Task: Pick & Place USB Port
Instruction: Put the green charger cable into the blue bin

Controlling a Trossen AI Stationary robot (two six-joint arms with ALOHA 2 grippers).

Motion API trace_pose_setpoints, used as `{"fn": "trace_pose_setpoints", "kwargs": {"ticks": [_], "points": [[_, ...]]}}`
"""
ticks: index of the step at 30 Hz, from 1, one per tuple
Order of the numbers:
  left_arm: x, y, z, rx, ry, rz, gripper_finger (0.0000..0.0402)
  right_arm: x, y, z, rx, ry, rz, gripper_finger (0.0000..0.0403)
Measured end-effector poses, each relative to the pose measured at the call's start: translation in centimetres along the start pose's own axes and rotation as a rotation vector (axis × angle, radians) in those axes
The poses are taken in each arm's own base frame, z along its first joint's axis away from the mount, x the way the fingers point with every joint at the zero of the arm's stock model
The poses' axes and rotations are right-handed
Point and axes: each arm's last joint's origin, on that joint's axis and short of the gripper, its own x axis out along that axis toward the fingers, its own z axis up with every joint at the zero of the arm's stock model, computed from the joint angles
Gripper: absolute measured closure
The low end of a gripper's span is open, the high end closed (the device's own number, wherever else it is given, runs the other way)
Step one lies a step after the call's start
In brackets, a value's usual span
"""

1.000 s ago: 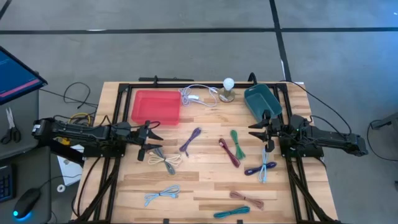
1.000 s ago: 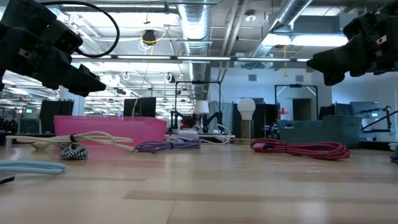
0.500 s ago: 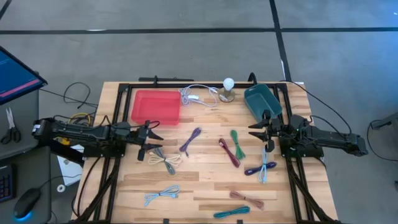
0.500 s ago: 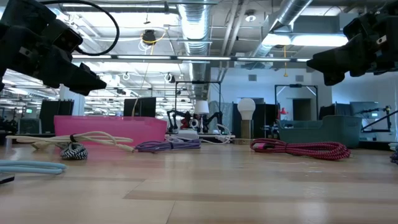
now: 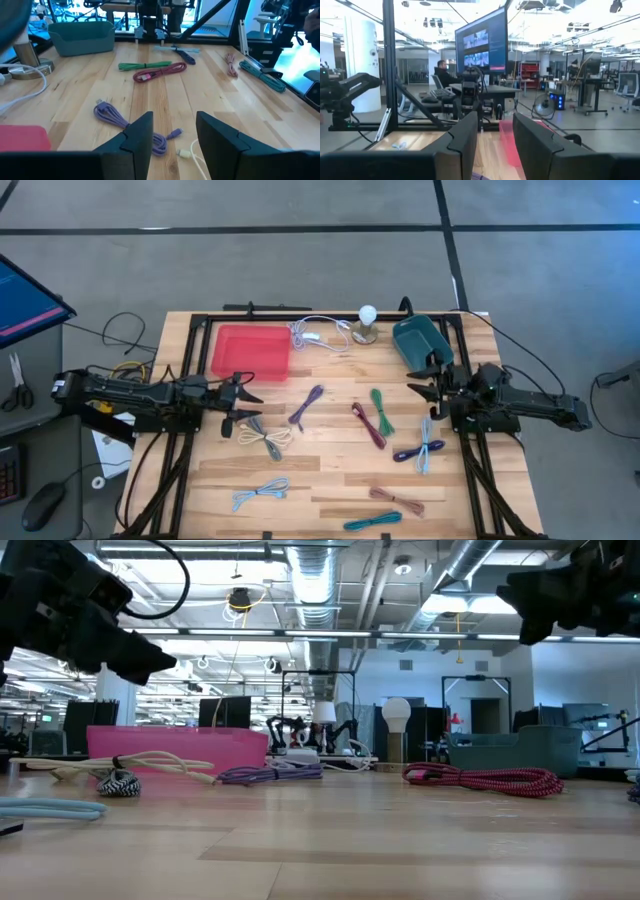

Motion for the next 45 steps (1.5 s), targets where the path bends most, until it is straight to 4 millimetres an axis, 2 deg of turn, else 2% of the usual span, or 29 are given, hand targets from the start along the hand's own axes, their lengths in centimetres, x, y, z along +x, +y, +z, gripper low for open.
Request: {"fn": "trace_pose_setpoints", "kwargs": {"ticks": [8, 11, 15, 22, 32, 39, 45], "points": [[0.0, 0.0, 0.1, 0.0, -0.007, 0.0, 0.0253, 0.0, 0.0, 0.3, 0.005, -0.012, 0.0, 0.0284], [0.0, 0.0, 0.1, -0.006, -0.014, 0.0, 0.0253, 0.0, 0.0, 0.3, 0.077, -0.013, -0.012, 0.0284], [0.0, 0.0, 0.3, -0.006, -0.026, 0.0, 0.0253, 0.0, -0.4, 0.1, 0.164, -0.002, -0.154, 0.0284], [0.0, 0.0, 0.5, -0.005, -0.052, 0.0, 0.0253, -0.2, -0.9, -0.7, 0.209, 0.1, -0.34, 0.0284], [0.0, 0.0, 0.6, -0.004, -0.063, 0.0, 0.0253, -0.5, -0.7, 3.1, 0.266, 0.247, -0.378, 0.0284], [0.0, 0.0, 0.6, -0.004, -0.066, 0.0, 0.0253, 1.2, -0.1, 2.1, 0.338, 0.446, -0.363, 0.0289], [0.0, 0.0, 0.6, -0.004, -0.066, 0.0, 0.0253, 2.9, 0.1, 1.5, 0.337, 0.57, -0.493, 0.0307]]}}
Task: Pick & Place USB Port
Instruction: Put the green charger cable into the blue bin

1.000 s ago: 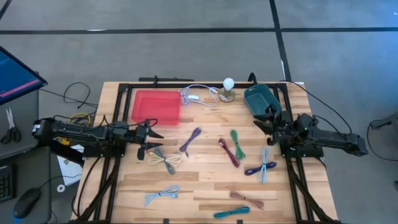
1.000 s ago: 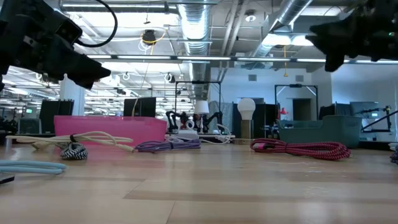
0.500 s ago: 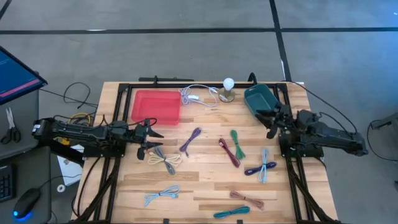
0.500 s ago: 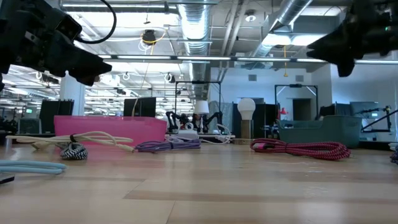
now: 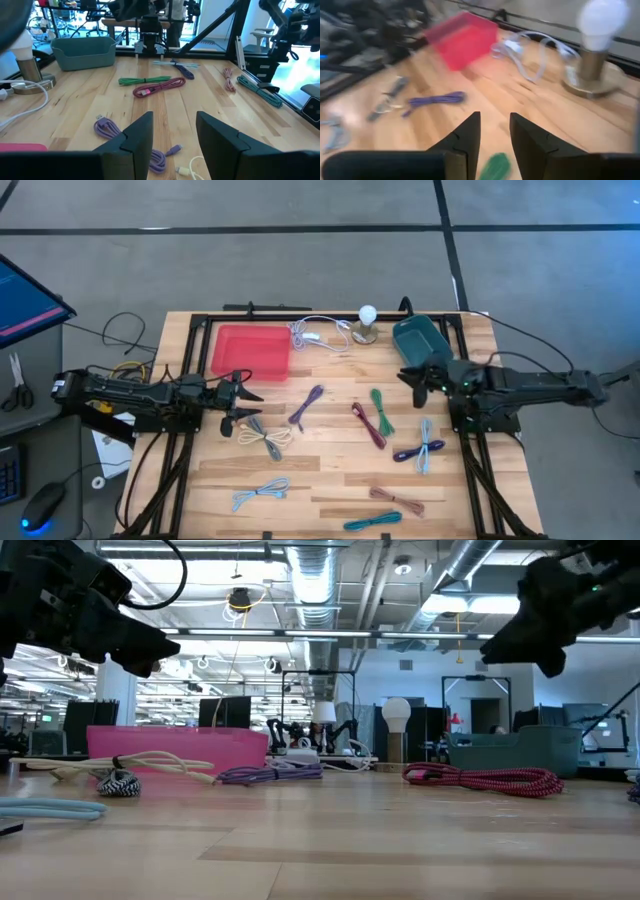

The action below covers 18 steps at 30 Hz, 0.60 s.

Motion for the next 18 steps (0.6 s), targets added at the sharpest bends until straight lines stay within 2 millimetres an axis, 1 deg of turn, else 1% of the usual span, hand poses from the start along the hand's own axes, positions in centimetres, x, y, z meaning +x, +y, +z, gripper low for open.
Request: {"fn": "trace_pose_setpoints", "kwargs": {"ticks": [4, 10, 18], "points": [[0.0, 0.0, 0.0, 0.0, 0.0, 0.0, 0.0253, 0.4, 0.4, 0.7, 0.037, 0.064, -0.108, 0.0316], [0.0, 0.0, 0.0, 0.0, 0.001, 0.0, 0.0253, 1.3, 0.6, 1.1, 0.085, 0.244, -0.291, 0.0323], [0.0, 0.0, 0.0, 0.0, 0.0, 0.0, 0.0253, 3.0, 1.5, 1.4, 0.159, 0.389, -0.422, 0.0324]]}}
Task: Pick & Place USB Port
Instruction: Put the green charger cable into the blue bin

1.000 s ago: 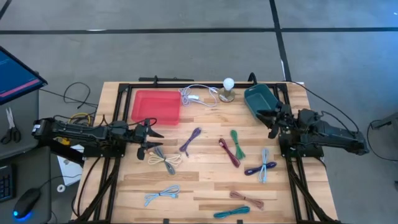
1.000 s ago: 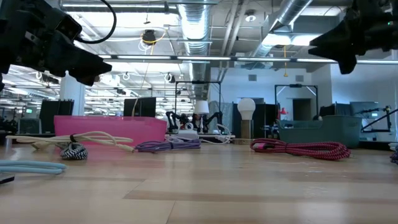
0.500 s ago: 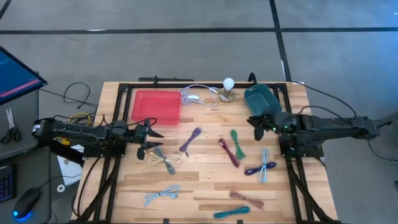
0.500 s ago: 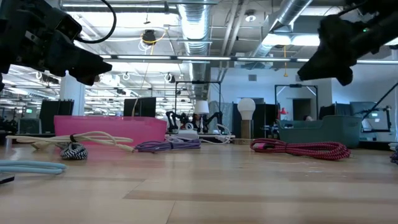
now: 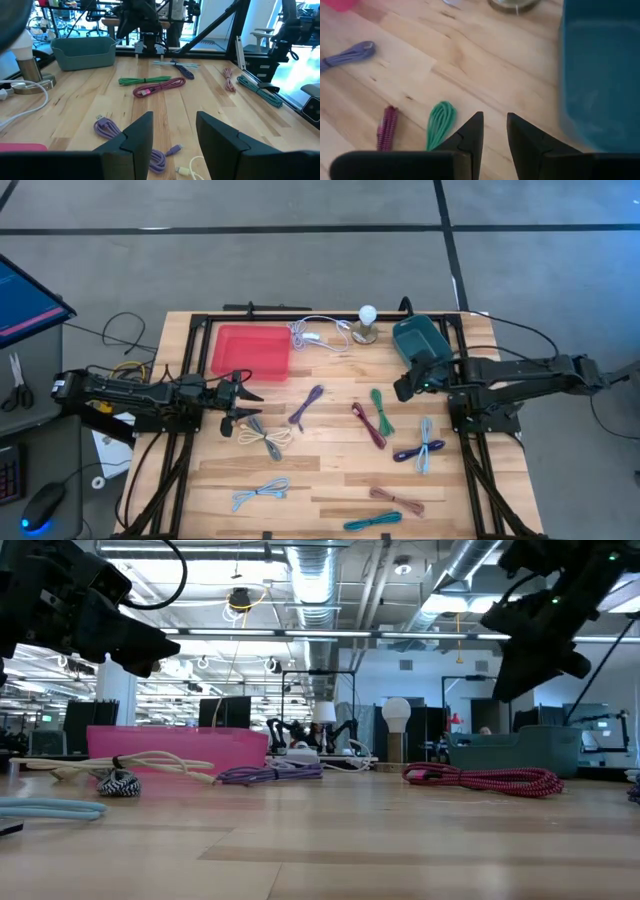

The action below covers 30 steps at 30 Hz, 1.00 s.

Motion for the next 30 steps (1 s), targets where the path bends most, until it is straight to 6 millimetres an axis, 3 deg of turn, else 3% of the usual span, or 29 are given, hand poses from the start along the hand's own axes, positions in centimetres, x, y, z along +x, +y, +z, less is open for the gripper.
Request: {"fn": "trace_pose_setpoints", "kwargs": {"ticks": [5, 18, 25, 30], "points": [[0.0, 0.0, 0.0, 0.0, 0.0, 0.0, 0.0253, 0.8, 1.5, 0.3, -0.005, 0.112, 0.022, 0.0324], [0.0, 0.0, 0.0, 0.0, 0.0, 0.0, 0.0253, 3.5, 5.3, 0.7, -0.06, 0.219, 0.306, 0.0324], [0.0, 0.0, 0.0, 0.0, 0.0, 0.0, 0.0253, 5.2, 5.8, -0.3, -0.074, 0.289, 0.248, 0.0316], [0.0, 0.0, 0.0, 0.0, 0.0, 0.0, 0.0253, 6.8, 5.8, -1.2, -0.085, 0.353, 0.172, 0.0273]]}}
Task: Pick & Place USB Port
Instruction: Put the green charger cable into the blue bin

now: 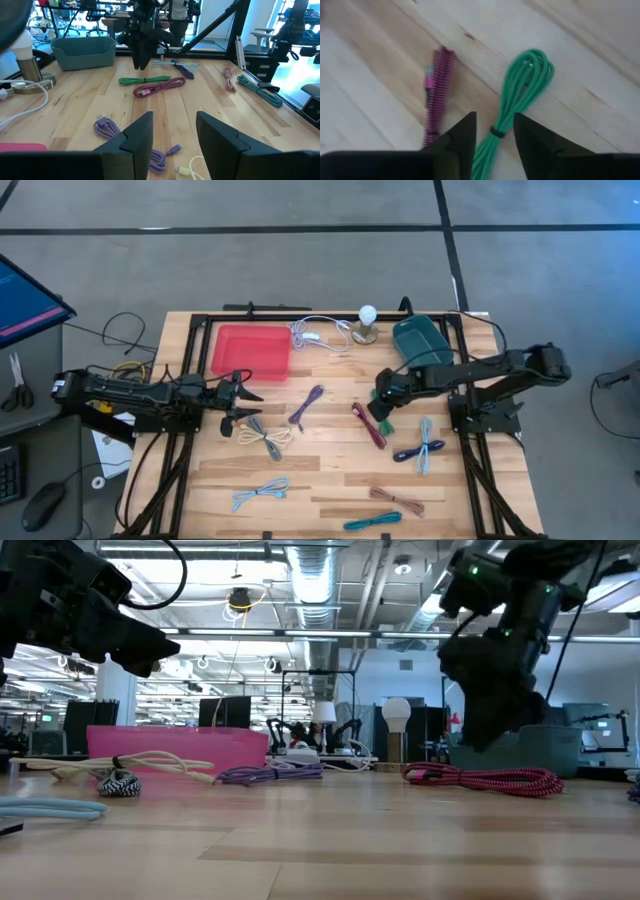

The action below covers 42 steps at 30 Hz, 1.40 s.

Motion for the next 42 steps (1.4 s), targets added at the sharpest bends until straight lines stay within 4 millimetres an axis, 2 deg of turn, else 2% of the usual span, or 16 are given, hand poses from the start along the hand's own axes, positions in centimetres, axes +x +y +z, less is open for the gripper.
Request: {"fn": "trace_pose_setpoints", "kwargs": {"ticks": [8, 14, 20, 28, 29, 36, 42], "points": [[0.0, 0.0, 0.0, 0.0, 0.0, 0.0, 0.0253, 2.0, 0.0, -0.2, -0.01, 0.042, -0.048, 0.0196], [0.0, 0.0, 0.0, 0.0, 0.0, 0.0, 0.0253, 3.1, 0.0, -0.3, -0.03, 0.063, -0.072, 0.0187], [0.0, 0.0, 0.0, 0.0, 0.0, 0.0, 0.0253, 3.9, -0.1, -0.4, -0.035, 0.073, -0.102, 0.0231], [0.0, 0.0, 0.0, 0.0, 0.0, 0.0, 0.0253, 3.0, 0.1, -0.1, -0.067, 0.027, -0.073, 0.0379], [0.0, 0.0, 0.0, 0.0, 0.0, 0.0, 0.0253, 2.8, 0.1, -0.1, -0.081, 0.022, -0.067, 0.0388], [0.0, 0.0, 0.0, 0.0, 0.0, 0.0, 0.0253, 1.7, 0.2, 0.2, -0.107, -0.016, -0.036, 0.0395], [0.0, 0.0, 0.0, 0.0, 0.0, 0.0, 0.0253, -0.8, -0.4, 1.3, -0.113, -0.114, 0.006, 0.0397]]}}
